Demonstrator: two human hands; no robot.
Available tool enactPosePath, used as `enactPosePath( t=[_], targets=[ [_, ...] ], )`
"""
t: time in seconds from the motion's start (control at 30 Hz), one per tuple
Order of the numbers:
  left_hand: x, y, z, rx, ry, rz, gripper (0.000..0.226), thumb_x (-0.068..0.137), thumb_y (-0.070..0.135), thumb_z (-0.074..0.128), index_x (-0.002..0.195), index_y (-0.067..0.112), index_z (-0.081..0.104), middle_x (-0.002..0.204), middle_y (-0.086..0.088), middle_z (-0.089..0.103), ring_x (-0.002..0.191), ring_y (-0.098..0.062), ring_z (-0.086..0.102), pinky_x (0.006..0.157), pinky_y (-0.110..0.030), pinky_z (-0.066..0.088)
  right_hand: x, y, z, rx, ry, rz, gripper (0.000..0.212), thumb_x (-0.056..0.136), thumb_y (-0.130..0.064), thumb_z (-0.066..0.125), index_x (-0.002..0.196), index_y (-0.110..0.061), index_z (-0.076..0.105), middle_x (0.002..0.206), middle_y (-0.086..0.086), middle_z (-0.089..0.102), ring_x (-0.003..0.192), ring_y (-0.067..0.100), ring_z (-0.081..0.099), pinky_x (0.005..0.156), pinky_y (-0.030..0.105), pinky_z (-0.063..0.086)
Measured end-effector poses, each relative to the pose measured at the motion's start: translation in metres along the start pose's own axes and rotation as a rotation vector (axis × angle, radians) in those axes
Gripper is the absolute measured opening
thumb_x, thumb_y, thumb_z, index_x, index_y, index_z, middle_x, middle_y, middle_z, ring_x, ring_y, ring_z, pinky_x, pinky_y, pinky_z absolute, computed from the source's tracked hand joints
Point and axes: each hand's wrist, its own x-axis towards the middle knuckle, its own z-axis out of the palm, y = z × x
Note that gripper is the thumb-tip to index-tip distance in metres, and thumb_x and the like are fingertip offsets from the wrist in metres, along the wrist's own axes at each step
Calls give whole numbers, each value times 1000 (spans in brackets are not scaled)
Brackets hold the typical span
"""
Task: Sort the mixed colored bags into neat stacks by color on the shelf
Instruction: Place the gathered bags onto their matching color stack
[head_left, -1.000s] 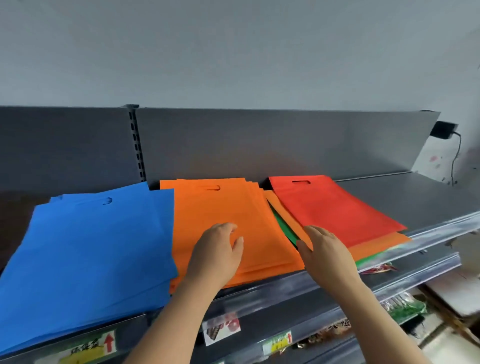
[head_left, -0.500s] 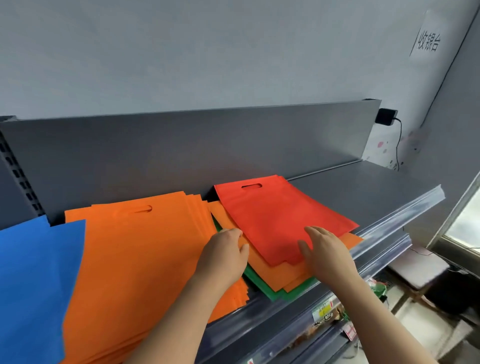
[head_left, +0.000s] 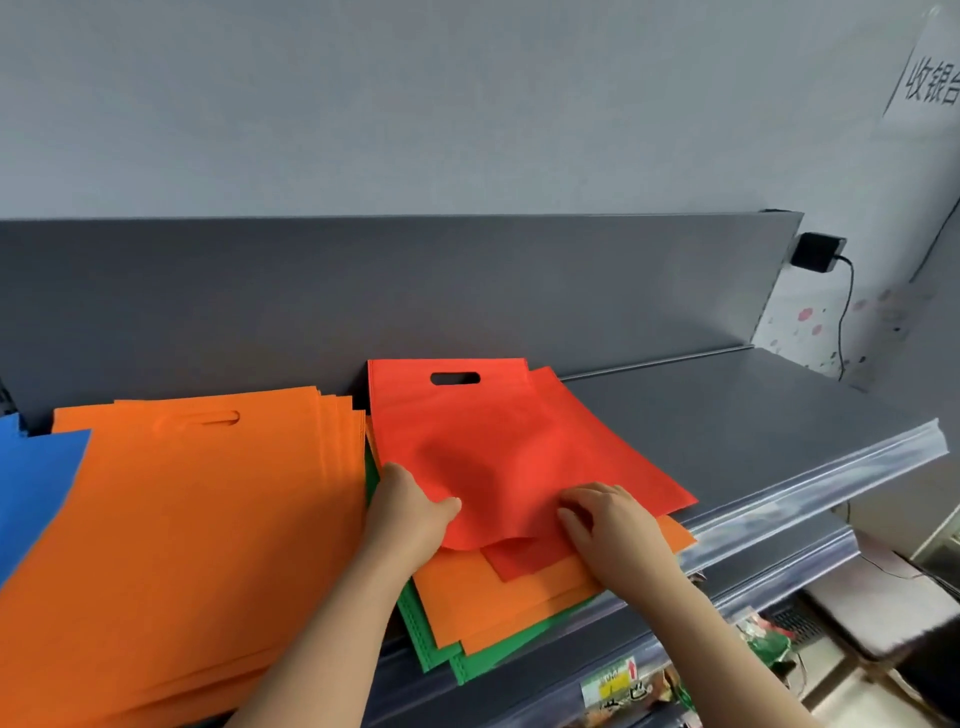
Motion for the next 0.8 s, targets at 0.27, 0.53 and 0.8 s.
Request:
enactPosePath(
  t=[0.27, 0.53, 0.8],
  targets=[
    [0, 4, 5, -68, -25, -49, 25, 81, 22, 71, 103, 15, 60, 100, -1, 65, 91, -24, 62, 84, -40, 54, 12, 34, -7, -214, -58, 215, 40, 90, -55, 42, 94, -16, 50, 108, 5, 60, 105, 26, 54, 89, 35, 39],
    [-2, 19, 18, -224, -16, -117, 34, 87, 19, 67, 117, 16, 52, 113, -3, 60, 98, -24, 56, 78, -33, 44, 8, 42, 0, -141, 36, 80, 31, 91, -45, 46, 78, -18, 51, 93, 1, 63, 91, 24, 57, 82, 33, 40],
    [-17, 29, 33, -280, 57, 35, 65, 81, 5, 68, 135, 26, 38, 119, 4, 58, 102, -16, 56, 81, -27, 42, 7, 45, -2, -46, 50, 71, 26, 91, -40, 47, 78, -17, 47, 94, 6, 62, 93, 29, 57, 82, 37, 39]
  ],
)
